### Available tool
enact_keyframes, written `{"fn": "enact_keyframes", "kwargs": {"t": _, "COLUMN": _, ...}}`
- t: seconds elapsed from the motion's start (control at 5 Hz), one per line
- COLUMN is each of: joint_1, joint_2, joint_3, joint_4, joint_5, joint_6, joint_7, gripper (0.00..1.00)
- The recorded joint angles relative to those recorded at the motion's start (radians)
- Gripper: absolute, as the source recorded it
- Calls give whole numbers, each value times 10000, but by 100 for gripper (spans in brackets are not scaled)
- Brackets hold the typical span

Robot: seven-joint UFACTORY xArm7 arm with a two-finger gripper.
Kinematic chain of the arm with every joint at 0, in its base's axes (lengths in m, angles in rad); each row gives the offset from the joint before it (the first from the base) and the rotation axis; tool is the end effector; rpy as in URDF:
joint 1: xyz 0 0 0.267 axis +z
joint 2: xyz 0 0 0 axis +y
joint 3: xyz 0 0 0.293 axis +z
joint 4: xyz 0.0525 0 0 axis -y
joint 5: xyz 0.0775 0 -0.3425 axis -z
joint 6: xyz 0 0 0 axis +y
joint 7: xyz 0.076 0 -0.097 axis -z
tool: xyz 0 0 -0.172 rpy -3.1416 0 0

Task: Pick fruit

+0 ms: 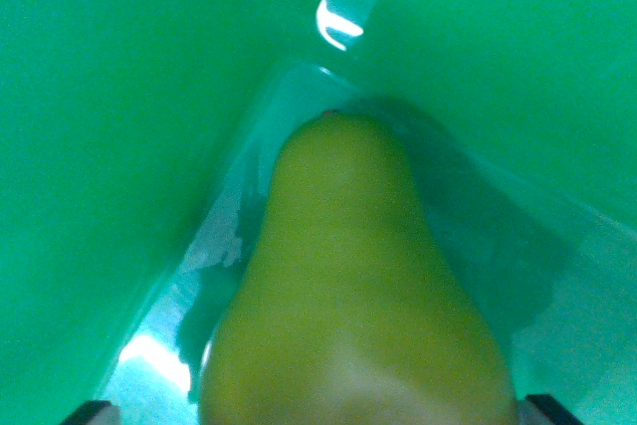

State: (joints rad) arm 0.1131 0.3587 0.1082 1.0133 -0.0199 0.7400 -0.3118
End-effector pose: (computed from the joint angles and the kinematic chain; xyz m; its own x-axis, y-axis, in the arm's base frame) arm 0.4630 0.1077 0.0249 0.8530 0.5170 -0.0710 0.5146 -0.8560 -0.0499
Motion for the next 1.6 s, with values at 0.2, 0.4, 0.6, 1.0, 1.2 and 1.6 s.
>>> {"fn": "enact_keyframes", "kwargs": {"t": 0.2, "joint_1": 0, "joint_2": 0, "joint_3": 0, "joint_4": 0, "joint_5": 0, "joint_6": 0, "joint_7": 0, "gripper": 100}}
{"fn": "enact_keyframes", "kwargs": {"t": 0.4, "joint_1": 0, "joint_2": -9, "joint_3": 0, "joint_4": 9, "joint_5": 1, "joint_6": 18, "joint_7": -1, "gripper": 100}}
{"fn": "enact_keyframes", "kwargs": {"t": 0.6, "joint_1": 0, "joint_2": -9, "joint_3": 0, "joint_4": 9, "joint_5": 1, "joint_6": 18, "joint_7": -1, "gripper": 100}}
{"fn": "enact_keyframes", "kwargs": {"t": 1.0, "joint_1": -3, "joint_2": -57, "joint_3": 2, "joint_4": 59, "joint_5": 7, "joint_6": 116, "joint_7": -3, "gripper": 100}}
{"fn": "enact_keyframes", "kwargs": {"t": 1.2, "joint_1": -7, "joint_2": -154, "joint_3": 6, "joint_4": 160, "joint_5": 20, "joint_6": 312, "joint_7": -9, "gripper": 100}}
{"fn": "enact_keyframes", "kwargs": {"t": 1.6, "joint_1": -13, "joint_2": -283, "joint_3": 12, "joint_4": 294, "joint_5": 36, "joint_6": 575, "joint_7": -16, "gripper": 100}}
